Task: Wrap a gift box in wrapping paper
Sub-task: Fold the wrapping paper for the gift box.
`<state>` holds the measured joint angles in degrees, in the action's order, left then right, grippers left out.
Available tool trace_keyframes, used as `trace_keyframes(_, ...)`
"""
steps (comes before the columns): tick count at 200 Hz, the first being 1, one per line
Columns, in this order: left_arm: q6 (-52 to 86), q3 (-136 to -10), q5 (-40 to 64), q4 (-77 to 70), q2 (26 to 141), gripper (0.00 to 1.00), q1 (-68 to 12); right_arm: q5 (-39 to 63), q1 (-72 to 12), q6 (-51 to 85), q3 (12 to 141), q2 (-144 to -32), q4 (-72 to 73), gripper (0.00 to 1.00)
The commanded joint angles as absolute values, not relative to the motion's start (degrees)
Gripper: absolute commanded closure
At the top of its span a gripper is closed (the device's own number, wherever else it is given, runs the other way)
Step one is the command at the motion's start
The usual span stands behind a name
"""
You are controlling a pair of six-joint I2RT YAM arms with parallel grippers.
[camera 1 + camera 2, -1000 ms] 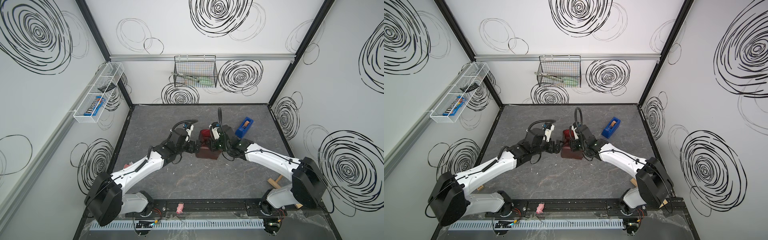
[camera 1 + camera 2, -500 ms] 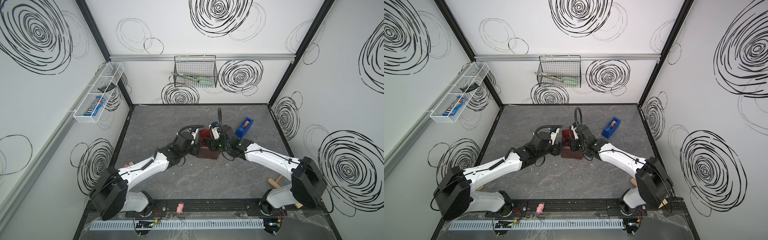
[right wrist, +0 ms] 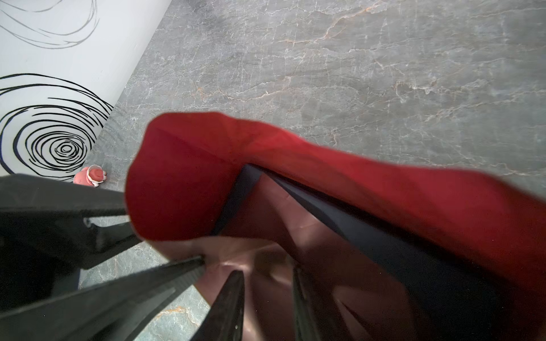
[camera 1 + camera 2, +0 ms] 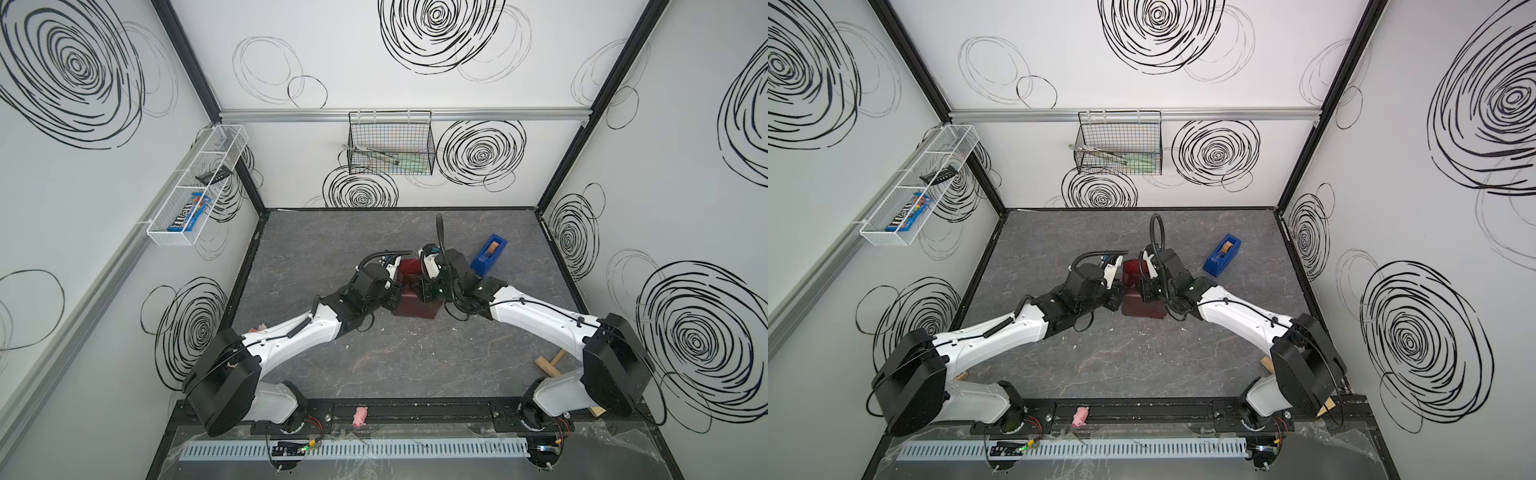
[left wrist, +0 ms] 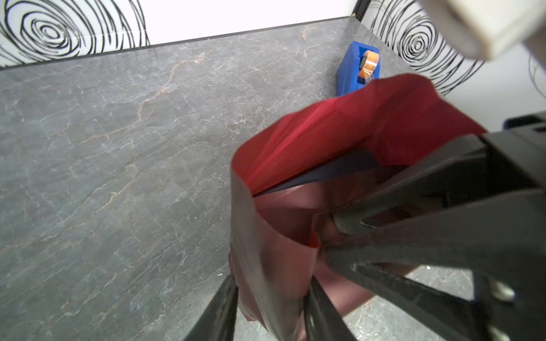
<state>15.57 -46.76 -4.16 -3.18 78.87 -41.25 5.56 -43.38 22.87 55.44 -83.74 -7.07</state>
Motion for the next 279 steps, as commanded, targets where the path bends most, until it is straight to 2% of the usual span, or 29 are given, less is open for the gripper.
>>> trace_keyframes(1, 15.3, -46.23, -2.93, -6.24, 79.54, 0.65, -41.57, 6.09, -43.24, 22.66, 55.21, -83.79, -8.53, 0.67)
trace_keyframes(30, 15.7, -45.75, -2.55, -6.66, 79.63, 0.71, -41.59, 6.17, -43.24, 22.76, 54.92, -83.59, -8.26, 0.67)
trace_keyframes(109, 15.99, -43.71, -3.09, -8.35, 79.85, 0.95, -42.33, 6.3, -43.15, 22.72, 55.08, -82.58, -8.45, 0.67)
trace_keyframes(128, 16.04, -43.69, -3.31, -8.48, 80.1, 0.96, -42.36, 6.26, -43.15, 22.64, 55.47, -81.09, -8.79, 0.67)
trace_keyframes(132, 16.11, -43.81, -3.4, -8.37, 80.15, 1.0, -42.32, 6.16, -43.15, 22.6, 55.61, -80.54, -9.08, 0.66)
trace_keyframes(182, 16.3, -44.56, -3.22, -8.65, 81.2, 1.0, -42.18, 5.24, -43.07, 22.37, 54.45, -69.48, -13.76, 0.54)
trace_keyframes(232, 16.4, -44.82, -2.68, -9.06, 81.73, 1.0, -41.97, 0.85, -40.28, 20.51, 47.24, -57.9, -15.0, 0.32)
trace_keyframes(279, 16.44, -44.74, -2.31, -9.05, 81.65, 1.0, -41.84, 5.98, -34.85, 14.75, 36.94, -54.18, -3.63, 0.33)
